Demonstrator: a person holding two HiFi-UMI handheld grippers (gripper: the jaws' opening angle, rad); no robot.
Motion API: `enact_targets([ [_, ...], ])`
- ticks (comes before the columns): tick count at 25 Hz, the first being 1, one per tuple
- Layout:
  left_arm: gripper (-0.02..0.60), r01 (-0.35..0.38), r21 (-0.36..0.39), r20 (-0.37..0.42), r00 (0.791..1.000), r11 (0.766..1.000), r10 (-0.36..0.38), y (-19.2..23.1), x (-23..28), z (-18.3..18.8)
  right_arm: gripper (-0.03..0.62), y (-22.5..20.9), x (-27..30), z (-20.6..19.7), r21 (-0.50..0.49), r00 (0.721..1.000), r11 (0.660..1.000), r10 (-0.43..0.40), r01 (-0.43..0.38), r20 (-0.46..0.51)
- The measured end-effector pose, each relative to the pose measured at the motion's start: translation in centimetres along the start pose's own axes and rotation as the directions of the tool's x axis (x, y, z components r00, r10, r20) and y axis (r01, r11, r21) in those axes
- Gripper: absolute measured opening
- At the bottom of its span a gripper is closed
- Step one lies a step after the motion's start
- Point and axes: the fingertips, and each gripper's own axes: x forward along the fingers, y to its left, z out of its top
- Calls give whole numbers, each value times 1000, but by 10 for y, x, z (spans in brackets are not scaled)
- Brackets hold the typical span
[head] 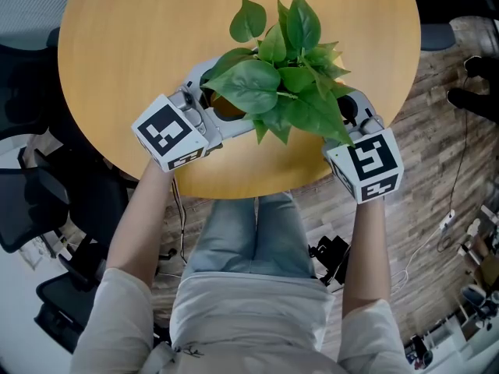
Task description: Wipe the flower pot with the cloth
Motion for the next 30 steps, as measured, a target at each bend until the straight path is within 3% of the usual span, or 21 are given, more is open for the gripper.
enact_targets([
  [15,423,-149,-41,1,989,988,149,-5,13,1,44,-1,-12,-9,7,1000,1000,1,-1,-1],
  [30,423,-330,-96,21,943,939,333,-4,19,1,44,7,-15,-12,16,1000,1000,4,-4,-7],
])
